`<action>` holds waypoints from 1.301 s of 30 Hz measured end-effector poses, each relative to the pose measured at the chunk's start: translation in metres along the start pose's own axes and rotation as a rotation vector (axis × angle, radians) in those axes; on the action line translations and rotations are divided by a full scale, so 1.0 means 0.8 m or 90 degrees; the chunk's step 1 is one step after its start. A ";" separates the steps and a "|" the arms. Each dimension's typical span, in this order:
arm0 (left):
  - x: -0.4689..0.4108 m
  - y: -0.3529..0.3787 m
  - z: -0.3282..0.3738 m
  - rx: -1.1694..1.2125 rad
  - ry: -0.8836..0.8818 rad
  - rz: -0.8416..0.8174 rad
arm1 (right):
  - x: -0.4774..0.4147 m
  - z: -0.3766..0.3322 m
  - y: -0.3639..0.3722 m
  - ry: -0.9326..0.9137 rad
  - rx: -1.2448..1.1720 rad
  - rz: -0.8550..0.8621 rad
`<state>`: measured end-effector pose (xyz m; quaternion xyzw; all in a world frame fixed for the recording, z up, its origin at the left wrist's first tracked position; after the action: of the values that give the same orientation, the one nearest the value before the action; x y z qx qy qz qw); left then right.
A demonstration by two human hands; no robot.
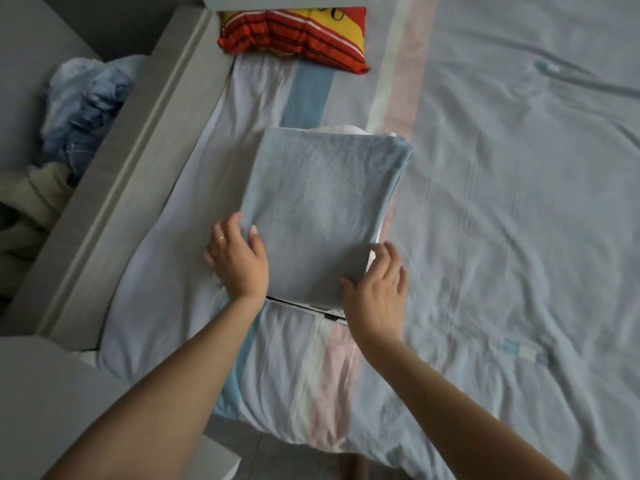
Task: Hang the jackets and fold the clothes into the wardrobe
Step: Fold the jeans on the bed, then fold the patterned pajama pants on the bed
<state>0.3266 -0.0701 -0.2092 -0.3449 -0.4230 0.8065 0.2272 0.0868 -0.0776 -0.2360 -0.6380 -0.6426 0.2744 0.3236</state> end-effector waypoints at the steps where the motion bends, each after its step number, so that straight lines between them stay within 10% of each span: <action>1: 0.004 0.006 0.029 -0.008 0.107 -0.016 | -0.001 -0.015 -0.004 -0.097 0.035 0.052; 5: 0.032 0.079 0.104 -0.097 0.301 -0.303 | -0.023 -0.038 0.035 -0.376 0.207 -0.024; 14: -0.025 0.149 0.119 -0.212 0.262 -0.603 | -0.060 -0.007 0.067 -0.202 0.193 -0.229; 21: 0.091 0.092 0.172 -0.195 0.103 -0.424 | -0.048 0.036 -0.018 -0.176 -0.090 -0.143; 27: 0.343 0.127 0.313 -0.040 -0.007 -0.758 | 0.032 0.283 -0.167 0.038 -0.021 -0.038; 32: 0.502 0.159 0.483 -0.085 0.291 -0.943 | 0.132 0.503 -0.338 0.331 0.076 0.075; 39: 0.605 0.183 0.535 -0.272 0.339 -0.879 | 0.187 0.687 -0.491 0.544 0.031 0.171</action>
<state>-0.3241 -0.0553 -0.3354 -0.2219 -0.6201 0.2723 0.7014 -0.5828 0.0909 -0.2774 -0.7640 -0.3564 0.0410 0.5363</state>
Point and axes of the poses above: each hand's wrist, its own x-axis away from the middle knuckle, its own y-axis out of the palm, z = x × y, the point moved 8 cm from there along -x, towards the middle knuckle, and after that the axes turned 6 degrees about z, right-handed, at the moved point
